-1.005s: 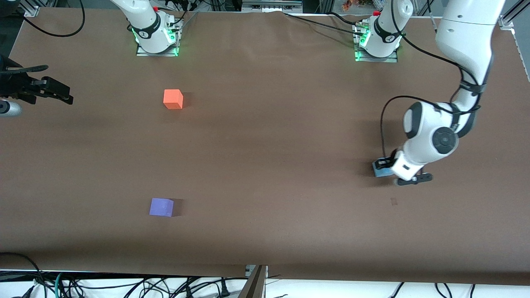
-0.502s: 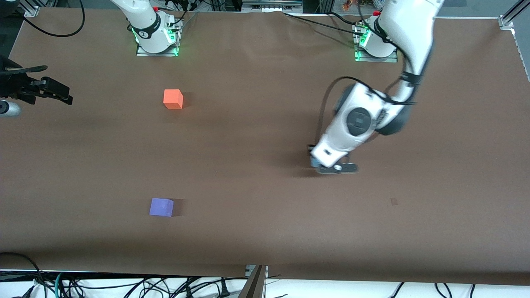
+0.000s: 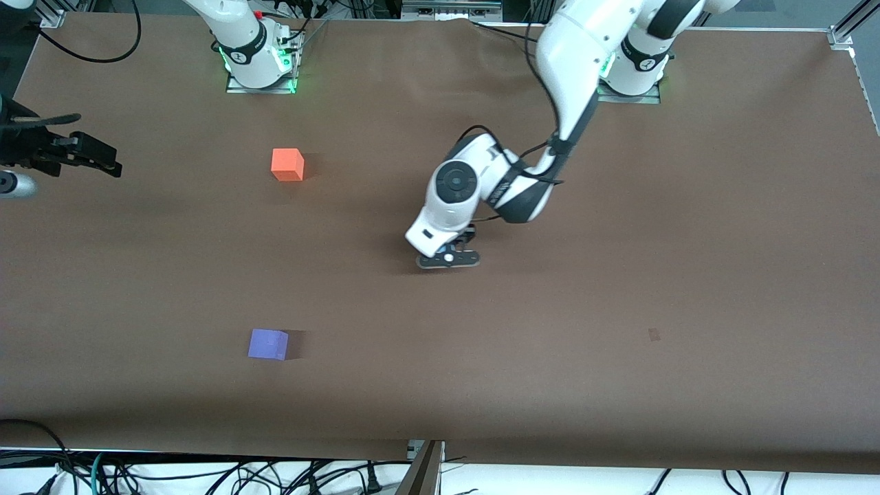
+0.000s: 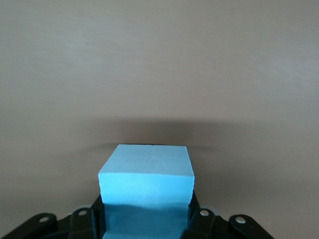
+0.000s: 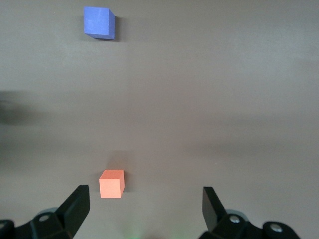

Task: Place blue block between orange and purple blocks
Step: 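Carry the light-blue cube with the left gripper toward the table middle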

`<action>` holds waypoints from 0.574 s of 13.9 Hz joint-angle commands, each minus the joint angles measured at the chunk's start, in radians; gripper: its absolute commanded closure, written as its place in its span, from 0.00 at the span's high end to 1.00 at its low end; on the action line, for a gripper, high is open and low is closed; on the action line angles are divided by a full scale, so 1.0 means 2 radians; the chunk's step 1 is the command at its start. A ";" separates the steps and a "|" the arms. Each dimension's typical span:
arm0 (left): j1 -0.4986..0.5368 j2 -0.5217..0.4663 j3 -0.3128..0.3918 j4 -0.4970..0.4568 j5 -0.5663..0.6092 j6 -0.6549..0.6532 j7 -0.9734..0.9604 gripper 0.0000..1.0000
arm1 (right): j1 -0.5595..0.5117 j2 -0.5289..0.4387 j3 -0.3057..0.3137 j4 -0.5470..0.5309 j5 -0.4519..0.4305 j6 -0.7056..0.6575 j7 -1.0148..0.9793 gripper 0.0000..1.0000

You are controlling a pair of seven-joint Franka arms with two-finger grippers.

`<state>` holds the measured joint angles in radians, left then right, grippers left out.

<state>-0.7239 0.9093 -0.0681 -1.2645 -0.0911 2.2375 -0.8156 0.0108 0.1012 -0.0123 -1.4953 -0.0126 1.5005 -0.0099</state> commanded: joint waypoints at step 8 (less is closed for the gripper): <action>0.021 -0.032 0.009 0.033 -0.007 -0.032 0.003 1.00 | -0.001 0.057 0.007 0.006 -0.001 0.016 0.002 1.00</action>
<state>-0.7135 0.9203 -0.0477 -1.1710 -0.0912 2.2338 -0.8214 0.0090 0.2103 -0.0124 -1.4959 -0.0145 1.5308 -0.0099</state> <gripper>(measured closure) 0.000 0.000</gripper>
